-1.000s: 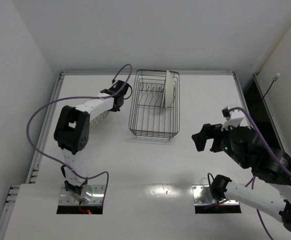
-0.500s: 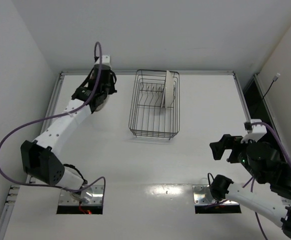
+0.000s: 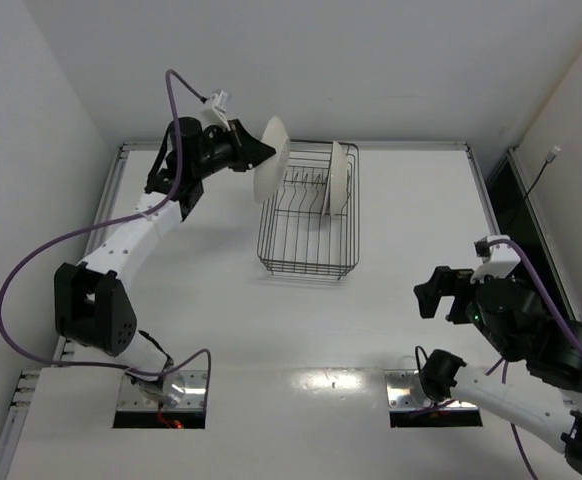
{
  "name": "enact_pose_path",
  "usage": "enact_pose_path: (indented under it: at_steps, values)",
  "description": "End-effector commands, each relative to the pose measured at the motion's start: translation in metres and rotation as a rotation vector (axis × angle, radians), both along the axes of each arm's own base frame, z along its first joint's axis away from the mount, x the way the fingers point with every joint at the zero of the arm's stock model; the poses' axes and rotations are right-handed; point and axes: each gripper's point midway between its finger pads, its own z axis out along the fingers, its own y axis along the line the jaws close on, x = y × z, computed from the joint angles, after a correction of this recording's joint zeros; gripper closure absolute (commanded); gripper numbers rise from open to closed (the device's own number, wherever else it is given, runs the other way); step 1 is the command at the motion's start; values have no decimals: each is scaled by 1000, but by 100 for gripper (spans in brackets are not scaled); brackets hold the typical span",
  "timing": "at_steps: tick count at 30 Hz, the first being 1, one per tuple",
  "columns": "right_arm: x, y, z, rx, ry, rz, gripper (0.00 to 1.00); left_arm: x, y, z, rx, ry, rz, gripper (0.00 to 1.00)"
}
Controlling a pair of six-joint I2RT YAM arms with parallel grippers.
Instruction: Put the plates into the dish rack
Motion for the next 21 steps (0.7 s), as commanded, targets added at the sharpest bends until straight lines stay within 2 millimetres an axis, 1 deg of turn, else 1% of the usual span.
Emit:
enact_pose_path:
  at_steps: [1, 4, 5, 6, 9, 10, 11, 12, 13, 15, 16, 18, 19, 20, 21]
  values:
    - [7, 7, -1, -13, 3, 1, 1, -28, -15, 93, -204, -306, -218, 100]
    - [9, 15, -7, -47, 37, 23, 1, -20, -22, 91, -264, -316, -256, 100]
    - [9, 15, -7, -47, 37, 23, 1, -17, -24, 89, -306, -279, -266, 100]
    - [9, 18, -9, -54, 50, 31, 1, -10, -26, 87, -328, -289, -274, 100]
    - [9, 18, -9, -54, 50, 31, 1, 2, -32, 81, -368, -260, -261, 100]
    - [8, 17, -8, -47, 44, 31, 1, 7, -31, 77, -372, -251, -245, 100]
    - [8, 17, -8, -47, 44, 31, 1, 11, -37, 69, -375, -233, -241, 100]
    - [8, 17, -8, -47, 44, 31, 1, 14, -37, 68, -387, -233, -235, 100]
    - [7, 15, -6, -38, 36, 31, 1, 19, -36, 60, -389, -215, -219, 100]
    - [6, 15, -5, -21, 32, 26, 1, 24, -44, 53, -404, -196, -207, 100]
    - [4, 12, -5, -19, 30, 26, 1, 26, -43, 53, -408, -197, -195, 100]
    - [4, 9, -3, -6, 19, 12, 1, 33, -51, 38, -392, -175, -178, 100]
    - [3, 8, -2, 4, 11, 11, 1, 37, -51, 34, -393, -168, -166, 100]
    - [3, 8, -2, 4, 11, 11, 1, 36, -57, 29, -392, -157, -175, 100]
    - [2, 7, -1, 12, 4, 12, 1, 38, -57, 29, -399, -150, -177, 100]
